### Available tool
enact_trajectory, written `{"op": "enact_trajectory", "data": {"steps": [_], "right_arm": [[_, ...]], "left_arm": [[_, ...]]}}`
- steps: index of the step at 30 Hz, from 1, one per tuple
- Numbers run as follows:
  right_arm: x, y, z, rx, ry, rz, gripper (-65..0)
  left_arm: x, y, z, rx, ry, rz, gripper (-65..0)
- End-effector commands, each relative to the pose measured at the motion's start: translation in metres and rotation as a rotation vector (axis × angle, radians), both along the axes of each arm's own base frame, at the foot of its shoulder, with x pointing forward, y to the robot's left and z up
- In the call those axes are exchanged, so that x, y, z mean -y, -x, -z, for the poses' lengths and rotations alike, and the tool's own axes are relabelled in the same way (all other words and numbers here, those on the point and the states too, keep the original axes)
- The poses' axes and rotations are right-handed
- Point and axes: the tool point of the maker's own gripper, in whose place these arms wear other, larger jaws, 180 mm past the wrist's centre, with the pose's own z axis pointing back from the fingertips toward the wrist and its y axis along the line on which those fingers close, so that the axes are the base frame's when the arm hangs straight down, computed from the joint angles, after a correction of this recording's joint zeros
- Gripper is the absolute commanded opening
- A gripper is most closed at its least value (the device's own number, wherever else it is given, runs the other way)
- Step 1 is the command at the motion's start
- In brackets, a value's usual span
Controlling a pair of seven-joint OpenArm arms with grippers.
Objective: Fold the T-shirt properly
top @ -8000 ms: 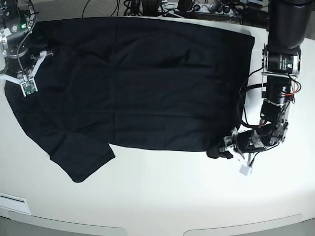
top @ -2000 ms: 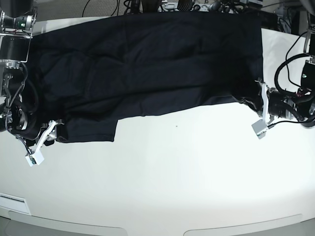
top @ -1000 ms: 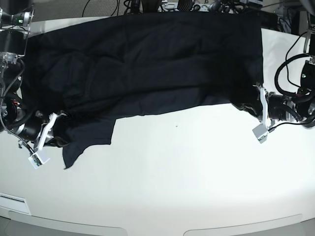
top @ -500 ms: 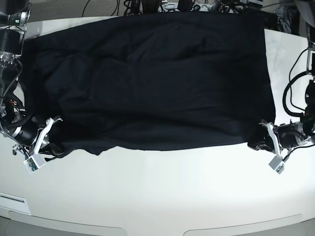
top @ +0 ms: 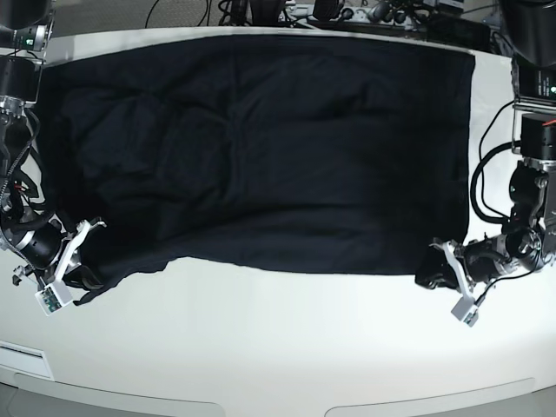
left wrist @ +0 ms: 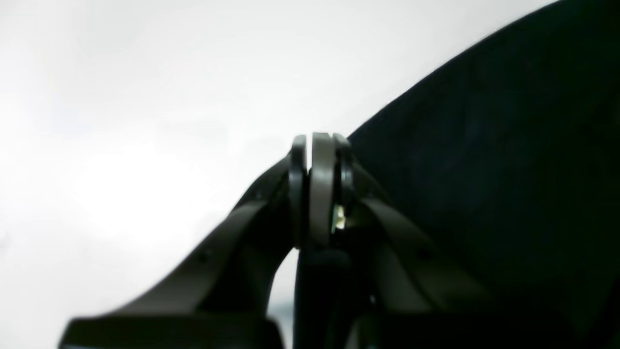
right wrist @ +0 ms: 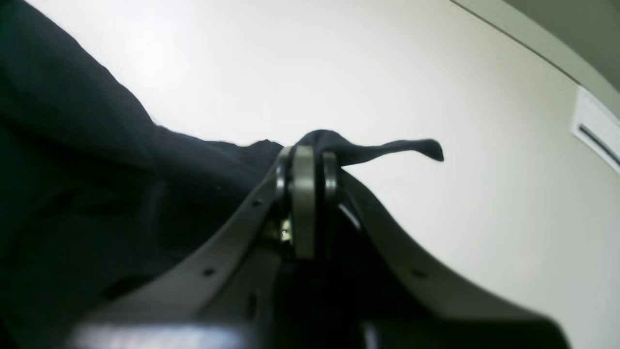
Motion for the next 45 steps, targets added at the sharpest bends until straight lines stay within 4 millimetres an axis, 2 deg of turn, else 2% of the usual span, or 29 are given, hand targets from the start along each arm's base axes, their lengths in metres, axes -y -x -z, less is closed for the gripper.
{"op": "enact_trajectory", "data": {"steps": [1, 6, 11, 15, 18, 23, 26, 30, 37, 42, 45], "right_arm": [[0.002, -0.008, -0.024, 0.078, -0.008, -0.005, -65.0], [0.004, -0.012, -0.031, 0.099, -0.011, 0.013, -65.0], [0.008, -0.019, -0.042, 0.12, -0.008, 0.034, -65.0], [-0.005, -0.01, -0.04, 0.081, -0.041, -0.046, -65.0], [-0.013, -0.001, -0.035, 0.023, -0.069, -0.097, -65.0], [-0.016, 0.023, -0.009, -0.136, -0.084, -0.132, -65.0], [-0.019, 0.029, -0.005, -0.153, -0.1, -0.153, -65.0], [-0.018, 0.032, -0.011, -0.15, -0.094, -0.176, -65.0], [-0.015, 0.057, -0.009, -0.212, -0.088, -0.216, -65.0], [-0.006, 0.064, -0.02, -0.215, -0.093, -0.231, -65.0], [-0.004, 0.071, -0.015, -0.255, -0.08, -0.24, -65.0]], "left_arm": [[-0.001, -0.016, -0.032, 0.088, 0.021, -0.002, -65.0], [0.0, -0.027, -0.044, 0.137, -0.005, -0.002, -65.0], [0.002, -0.024, -0.044, 0.107, 0.016, 0.005, -65.0], [0.012, -0.013, -0.043, 0.026, 0.09, 0.033, -65.0], [0.011, -0.003, -0.042, -0.03, 0.116, 0.047, -65.0], [0.008, 0.036, -0.035, -0.209, 0.193, 0.114, -65.0], [0.009, 0.052, -0.032, -0.28, 0.212, 0.157, -65.0], [0.004, 0.056, -0.031, -0.292, 0.193, 0.154, -65.0], [-0.027, 0.079, -0.012, -0.363, 0.135, 0.105, -65.0], [-0.03, 0.086, -0.004, -0.392, 0.125, 0.105, -65.0], [-0.032, 0.089, -0.003, -0.405, 0.112, 0.108, -65.0]]}}
